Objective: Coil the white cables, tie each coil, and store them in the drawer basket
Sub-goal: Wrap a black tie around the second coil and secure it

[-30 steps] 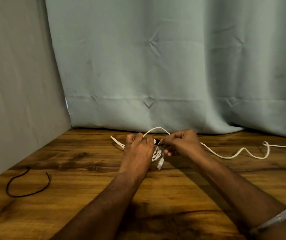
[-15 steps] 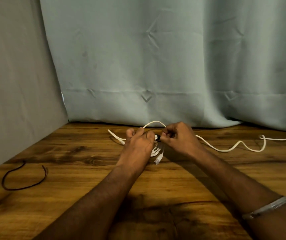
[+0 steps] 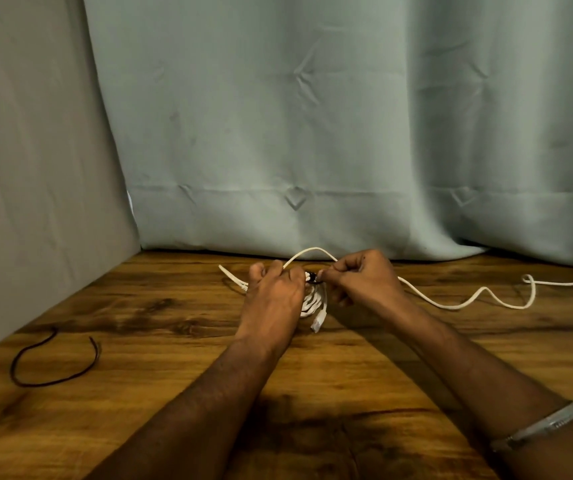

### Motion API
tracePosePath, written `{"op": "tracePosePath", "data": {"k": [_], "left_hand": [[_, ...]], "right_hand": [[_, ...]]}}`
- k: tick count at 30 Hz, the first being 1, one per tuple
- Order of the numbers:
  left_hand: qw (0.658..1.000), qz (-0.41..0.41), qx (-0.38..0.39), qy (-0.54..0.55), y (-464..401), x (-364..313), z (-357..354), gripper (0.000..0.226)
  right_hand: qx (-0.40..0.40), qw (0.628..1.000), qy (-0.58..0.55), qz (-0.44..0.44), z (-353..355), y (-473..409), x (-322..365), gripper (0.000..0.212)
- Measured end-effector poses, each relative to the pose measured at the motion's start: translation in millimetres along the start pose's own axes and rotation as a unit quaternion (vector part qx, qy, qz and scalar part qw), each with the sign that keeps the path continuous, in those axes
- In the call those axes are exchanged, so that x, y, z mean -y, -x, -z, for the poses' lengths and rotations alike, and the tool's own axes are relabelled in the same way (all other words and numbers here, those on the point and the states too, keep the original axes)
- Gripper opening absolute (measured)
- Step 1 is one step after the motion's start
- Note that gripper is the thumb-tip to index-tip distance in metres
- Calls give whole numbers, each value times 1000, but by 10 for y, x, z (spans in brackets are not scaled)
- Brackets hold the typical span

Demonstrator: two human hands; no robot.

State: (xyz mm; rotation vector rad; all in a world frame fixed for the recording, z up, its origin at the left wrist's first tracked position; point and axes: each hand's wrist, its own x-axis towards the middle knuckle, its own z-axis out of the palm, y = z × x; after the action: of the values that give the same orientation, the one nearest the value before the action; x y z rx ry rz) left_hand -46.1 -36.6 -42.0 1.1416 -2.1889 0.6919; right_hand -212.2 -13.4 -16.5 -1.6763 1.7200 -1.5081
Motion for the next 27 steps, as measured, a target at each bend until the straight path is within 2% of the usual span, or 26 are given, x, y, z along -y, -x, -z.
{"op": "tracePosePath", "data": {"k": [4,8,11,16,21,24,27], "left_hand": [[1000,-11,4,-3,-17,4,-1,30],[999,-38,-17,3,-9,-8,1,30],[998,-48,-28,12,-7,8,-52,35],[998,-48,-49,5,-5,10,-79,39],[995,-26,-93,33,-21,20,-59,13],[993,-13,-113,14,-33,-16,-25,11],[995,-7,-95,6,-28,-17,-55,21]], "right_hand": [[14,998,50,22,8,5,15,16],[36,977,184,99,72,-8,21,15],[57,959,222,165,112,-9,34,8],[58,943,225,240,130,-9,19,11],[19,975,119,188,80,-43,9,6],[-42,987,41,149,40,-51,27,1],[-43,967,122,220,69,-9,63,21]]}}
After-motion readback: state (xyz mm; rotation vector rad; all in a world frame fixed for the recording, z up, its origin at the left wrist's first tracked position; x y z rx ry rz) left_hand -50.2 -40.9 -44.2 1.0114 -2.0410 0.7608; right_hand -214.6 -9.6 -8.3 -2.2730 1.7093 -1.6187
